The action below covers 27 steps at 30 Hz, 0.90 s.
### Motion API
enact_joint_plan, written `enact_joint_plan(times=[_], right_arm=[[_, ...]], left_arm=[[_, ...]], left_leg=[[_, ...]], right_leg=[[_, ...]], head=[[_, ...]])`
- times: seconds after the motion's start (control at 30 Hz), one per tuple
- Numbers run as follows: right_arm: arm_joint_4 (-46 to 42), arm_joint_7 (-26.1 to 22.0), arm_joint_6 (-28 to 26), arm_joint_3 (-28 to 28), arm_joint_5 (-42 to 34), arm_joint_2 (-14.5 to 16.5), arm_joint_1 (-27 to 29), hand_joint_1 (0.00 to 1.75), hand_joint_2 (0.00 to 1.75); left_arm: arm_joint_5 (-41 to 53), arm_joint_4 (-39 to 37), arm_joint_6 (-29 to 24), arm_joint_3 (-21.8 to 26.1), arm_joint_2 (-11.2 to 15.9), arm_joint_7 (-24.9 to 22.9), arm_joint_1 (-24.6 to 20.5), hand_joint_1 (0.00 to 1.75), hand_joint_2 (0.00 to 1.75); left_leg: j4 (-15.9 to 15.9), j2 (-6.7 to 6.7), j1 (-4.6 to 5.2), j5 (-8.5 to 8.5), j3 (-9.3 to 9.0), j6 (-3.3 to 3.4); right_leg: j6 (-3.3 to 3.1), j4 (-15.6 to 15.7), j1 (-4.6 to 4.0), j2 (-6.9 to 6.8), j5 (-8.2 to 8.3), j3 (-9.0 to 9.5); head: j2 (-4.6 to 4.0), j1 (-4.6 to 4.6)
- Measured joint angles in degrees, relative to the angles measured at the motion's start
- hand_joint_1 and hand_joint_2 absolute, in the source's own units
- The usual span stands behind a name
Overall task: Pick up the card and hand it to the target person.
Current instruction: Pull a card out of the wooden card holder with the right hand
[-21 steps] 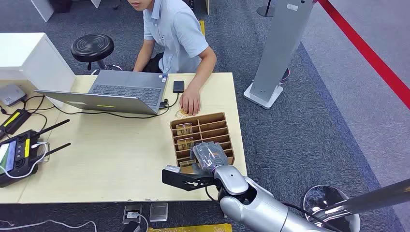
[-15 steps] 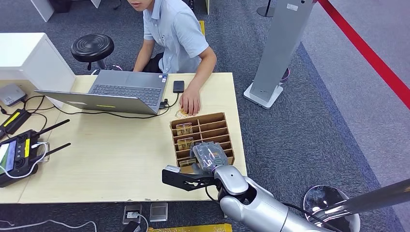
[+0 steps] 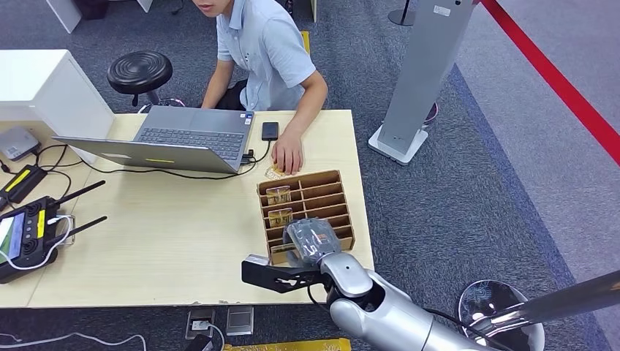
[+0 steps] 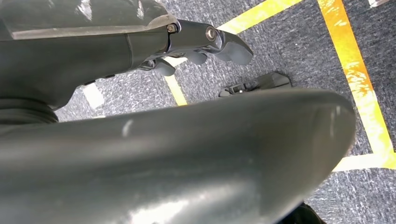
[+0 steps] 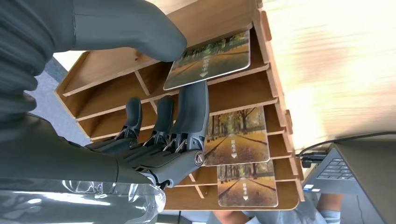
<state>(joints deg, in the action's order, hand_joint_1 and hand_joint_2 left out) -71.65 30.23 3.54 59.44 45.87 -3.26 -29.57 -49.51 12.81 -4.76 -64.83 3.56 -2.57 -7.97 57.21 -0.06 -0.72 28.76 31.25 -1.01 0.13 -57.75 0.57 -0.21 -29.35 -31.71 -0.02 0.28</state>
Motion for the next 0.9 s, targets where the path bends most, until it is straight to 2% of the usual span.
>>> enact_joint_plan(times=[0.27,0.43,0.73,0.9], right_arm=[[0.6,-0.2,0.0,0.1,0.0,0.2,0.0,0.97,1.75],[0.7,-0.2,0.0,0.1,0.0,0.5,0.0,1.06,1.75],[0.7,-0.2,0.0,0.2,0.0,1.0,0.0,1.34,1.75],[0.7,-0.2,0.0,0.2,0.0,1.0,0.0,1.58,1.75]], left_arm=[[0.2,0.0,0.0,0.0,0.0,-0.1,0.0,0.00,0.00],[0.2,0.0,0.0,0.0,0.0,-0.1,0.0,0.00,0.00],[0.3,0.0,0.1,0.0,0.0,-0.1,0.0,0.00,0.00],[0.3,0.0,0.1,0.0,0.0,-0.2,0.0,0.00,0.00]], left_leg=[[0.0,0.00,0.00,0.00,0.00,0.00],[0.0,0.00,0.00,0.00,0.00,0.00],[0.0,0.00,0.00,0.00,0.00,0.00],[0.0,0.00,0.00,0.00,0.00,0.00]], right_leg=[[0.00,0.0,0.00,0.00,0.00,0.00],[0.00,0.0,0.00,0.00,0.00,0.00],[0.00,0.0,0.00,0.00,0.00,0.00],[0.00,0.0,0.00,0.00,0.00,0.00]], head=[[0.00,0.03],[0.00,0.00],[0.00,0.03],[0.00,0.01]])
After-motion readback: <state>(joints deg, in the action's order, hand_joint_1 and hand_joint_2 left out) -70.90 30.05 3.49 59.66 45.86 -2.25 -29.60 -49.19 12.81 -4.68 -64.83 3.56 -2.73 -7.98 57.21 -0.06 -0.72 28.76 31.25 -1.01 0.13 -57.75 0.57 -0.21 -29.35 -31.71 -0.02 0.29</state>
